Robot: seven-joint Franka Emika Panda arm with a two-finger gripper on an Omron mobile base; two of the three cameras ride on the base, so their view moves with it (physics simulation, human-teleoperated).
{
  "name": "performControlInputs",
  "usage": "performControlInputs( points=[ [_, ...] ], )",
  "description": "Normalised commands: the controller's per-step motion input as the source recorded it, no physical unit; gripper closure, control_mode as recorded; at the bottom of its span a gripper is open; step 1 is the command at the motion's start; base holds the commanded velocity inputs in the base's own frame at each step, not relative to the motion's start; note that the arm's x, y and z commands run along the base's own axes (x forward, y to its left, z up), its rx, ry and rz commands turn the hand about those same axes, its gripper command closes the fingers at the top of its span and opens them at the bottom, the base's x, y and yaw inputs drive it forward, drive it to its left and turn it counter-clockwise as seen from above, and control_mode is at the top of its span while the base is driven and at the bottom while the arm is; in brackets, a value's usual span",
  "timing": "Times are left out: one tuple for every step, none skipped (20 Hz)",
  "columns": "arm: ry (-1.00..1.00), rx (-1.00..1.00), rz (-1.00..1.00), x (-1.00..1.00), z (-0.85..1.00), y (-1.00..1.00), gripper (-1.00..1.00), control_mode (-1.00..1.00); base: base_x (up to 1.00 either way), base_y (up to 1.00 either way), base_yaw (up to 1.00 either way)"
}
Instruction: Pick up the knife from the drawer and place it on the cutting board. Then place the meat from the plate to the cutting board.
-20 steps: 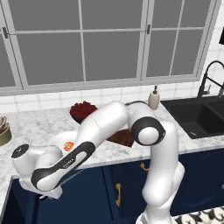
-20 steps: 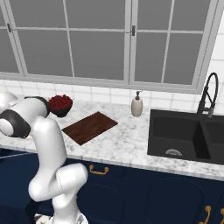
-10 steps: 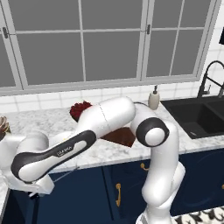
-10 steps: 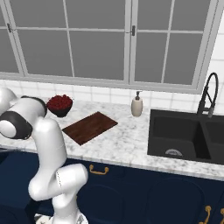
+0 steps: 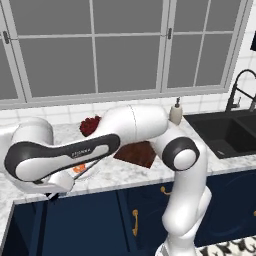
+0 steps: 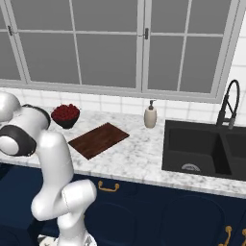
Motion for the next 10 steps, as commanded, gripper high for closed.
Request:
performControlInputs(
  points=[
    [-0.18, -0.20, 0.00, 0.11, 0.51, -1.00, 1.00, -1.00, 0.00, 0.00, 0.00],
    [-0.15, -0.13, 0.00, 0.19, 0.30, -1.00, 1.00, -1.00, 0.00, 0.00, 0.00],
    [-0.12, 0.00, 0.00, 0.25, 0.00, -1.00, 1.00, -1.00, 0.00, 0.00, 0.00],
    [-0.10, 0.00, 0.00, 0.54, 0.00, -1.00, 1.00, -1.00, 0.00, 0.00, 0.00],
    [-0.08, 0.04, 0.00, 0.91, 0.00, -1.00, 1.00, -1.00, 0.00, 0.00, 0.00],
    [-0.07, 0.19, 0.03, 1.00, 0.00, -1.00, 1.00, -1.00, 0.00, 0.00, 0.00],
    [-0.06, 0.33, 0.04, 1.00, 0.00, -1.00, 1.00, -1.00, 0.00, 0.00, 0.00],
    [-0.02, 0.42, 0.04, 1.00, -0.14, -1.00, 1.00, -1.00, 0.00, 0.00, 0.00],
    [0.00, 0.49, 0.03, 1.00, -0.21, -1.00, 1.00, -1.00, 0.00, 0.00, 0.00],
    [0.00, 0.50, 0.03, 1.00, -0.20, -1.00, 1.00, -1.00, 0.00, 0.00, 0.00]
  ],
)
